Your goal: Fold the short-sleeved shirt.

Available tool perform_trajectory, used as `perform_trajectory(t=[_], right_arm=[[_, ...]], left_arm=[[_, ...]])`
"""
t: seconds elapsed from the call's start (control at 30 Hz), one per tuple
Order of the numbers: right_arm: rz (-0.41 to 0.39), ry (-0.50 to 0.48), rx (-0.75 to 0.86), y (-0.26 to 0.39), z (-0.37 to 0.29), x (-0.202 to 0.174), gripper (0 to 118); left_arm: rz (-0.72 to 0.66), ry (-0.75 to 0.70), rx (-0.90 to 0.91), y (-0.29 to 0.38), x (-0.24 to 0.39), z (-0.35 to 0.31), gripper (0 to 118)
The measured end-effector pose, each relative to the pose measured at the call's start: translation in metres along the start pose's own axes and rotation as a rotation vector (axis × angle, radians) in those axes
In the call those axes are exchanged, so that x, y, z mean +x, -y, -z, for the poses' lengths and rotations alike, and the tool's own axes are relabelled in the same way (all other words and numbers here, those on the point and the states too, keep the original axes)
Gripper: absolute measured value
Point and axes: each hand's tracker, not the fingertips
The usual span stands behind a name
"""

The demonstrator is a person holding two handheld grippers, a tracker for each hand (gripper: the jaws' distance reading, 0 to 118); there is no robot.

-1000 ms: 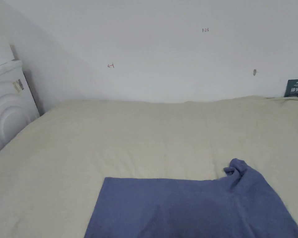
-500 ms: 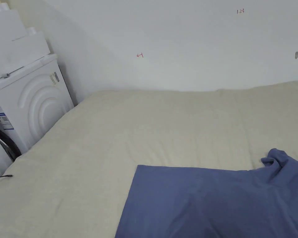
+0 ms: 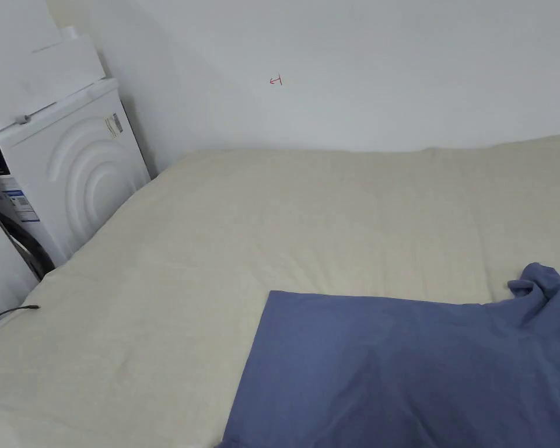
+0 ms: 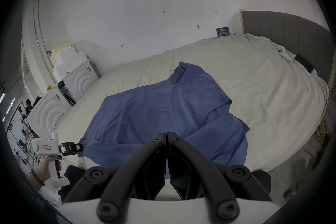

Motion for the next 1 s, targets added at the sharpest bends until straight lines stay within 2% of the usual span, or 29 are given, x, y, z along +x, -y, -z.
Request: perform_trajectory(t=[0.1, 0.13, 0.2, 0.23, 0.3, 0.33, 0.37, 0.4, 0.43, 0.47, 0.5, 0.6, 0.77, 0.9, 0.93, 1.0], right_arm=[[0.011, 0.012, -0.006, 0.001, 0.001, 0.003, 0], [0.014, 0.016, -0.007, 0.002, 0.001, 0.004, 0], [0.016, 0.026, -0.009, 0.003, 0.001, 0.006, 0], [0.01, 0.033, -0.013, 0.004, 0.001, 0.007, 0], [-0.01, 0.084, -0.021, 0.005, 0.002, 0.011, 2], [-0.012, 0.13, -0.031, 0.006, 0.003, 0.016, 8], [-0.005, 0.161, -0.04, 0.006, 0.003, 0.02, 20], [-0.003, 0.216, -0.066, 0.006, 0.004, 0.027, 39], [-0.005, 0.256, -0.067, 0.007, 0.005, 0.034, 65], [-0.006, 0.283, -0.06, 0.008, 0.006, 0.039, 78], [0.001, 0.296, -0.089, 0.009, 0.011, 0.048, 83], [0.023, 0.328, -0.178, 0.014, 0.034, 0.069, 85], [0.168, 0.321, -0.279, 0.039, 0.077, 0.098, 85], [0.154, 0.35, -0.269, 0.044, 0.083, 0.095, 83], [0.15, 0.355, -0.259, 0.043, 0.08, 0.093, 77], [0.135, 0.357, -0.241, 0.043, 0.073, 0.09, 46]], left_arm=[[0.011, -0.017, -0.022, 0.0, 0.005, 0.006, 78], [0.029, -0.032, -0.027, -0.001, 0.008, 0.006, 70], [0.051, -0.1, -0.031, -0.003, 0.01, 0.004, 39], [0.07, -0.072, -0.031, -0.004, 0.008, 0.002, 31], [0.076, -0.031, -0.054, -0.007, 0.006, 0.0, 22], [0.1, -0.024, -0.061, -0.007, 0.006, -0.002, 19], [0.12, -0.021, -0.062, -0.008, 0.007, -0.003, 17], [0.135, -0.01, -0.063, -0.008, 0.008, -0.004, 17], [0.149, -0.013, -0.063, -0.008, 0.008, -0.003, 17], [0.148, -0.015, -0.063, -0.007, 0.006, -0.002, 17], [0.141, -0.009, -0.071, -0.007, 0.004, 0.002, 17], [0.124, -0.007, -0.08, -0.01, 0.004, 0.004, 17], [0.123, -0.007, -0.079, -0.007, 0.003, 0.005, 17], [0.11, -0.004, -0.085, -0.008, 0.002, 0.007, 17], [0.107, -0.006, -0.086, -0.008, 0.002, 0.007, 17], [0.112, -0.007, -0.086, -0.007, 0.004, 0.006, 17]])
